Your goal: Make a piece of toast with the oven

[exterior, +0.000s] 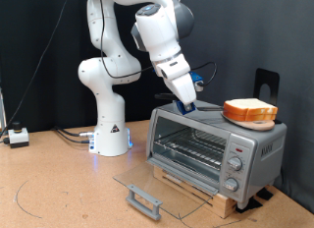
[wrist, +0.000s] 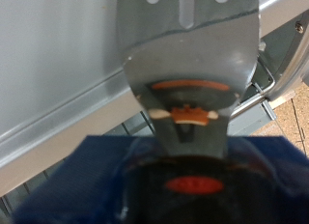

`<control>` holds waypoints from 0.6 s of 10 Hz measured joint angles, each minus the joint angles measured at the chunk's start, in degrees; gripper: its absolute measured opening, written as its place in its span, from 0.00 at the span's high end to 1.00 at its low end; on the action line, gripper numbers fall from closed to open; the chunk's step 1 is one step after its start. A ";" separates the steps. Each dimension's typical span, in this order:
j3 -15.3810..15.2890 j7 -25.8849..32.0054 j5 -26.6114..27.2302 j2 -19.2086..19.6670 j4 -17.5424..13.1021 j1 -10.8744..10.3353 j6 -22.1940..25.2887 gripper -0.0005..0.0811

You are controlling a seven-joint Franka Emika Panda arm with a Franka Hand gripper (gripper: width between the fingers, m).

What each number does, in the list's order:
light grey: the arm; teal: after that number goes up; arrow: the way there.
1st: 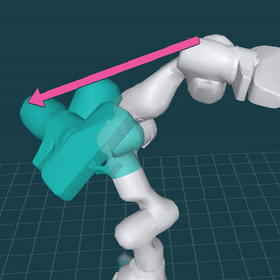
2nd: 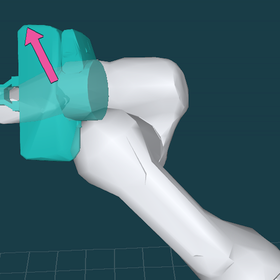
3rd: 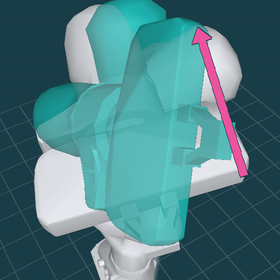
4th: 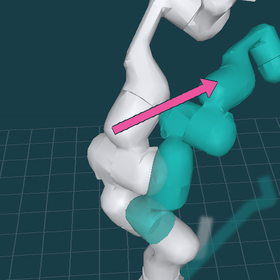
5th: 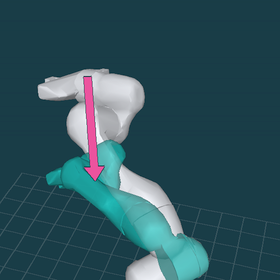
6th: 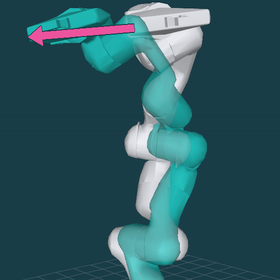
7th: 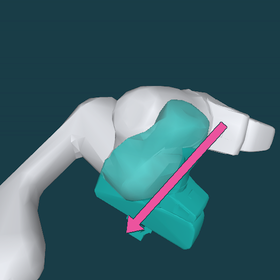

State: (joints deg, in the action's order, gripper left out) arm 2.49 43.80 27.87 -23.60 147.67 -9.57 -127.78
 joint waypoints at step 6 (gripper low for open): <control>-0.23 -0.74 -0.54 0.19 -0.02 0.05 0.01 0.51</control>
State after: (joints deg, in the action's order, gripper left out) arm 2.26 43.06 27.32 -23.42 147.65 -9.51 -127.78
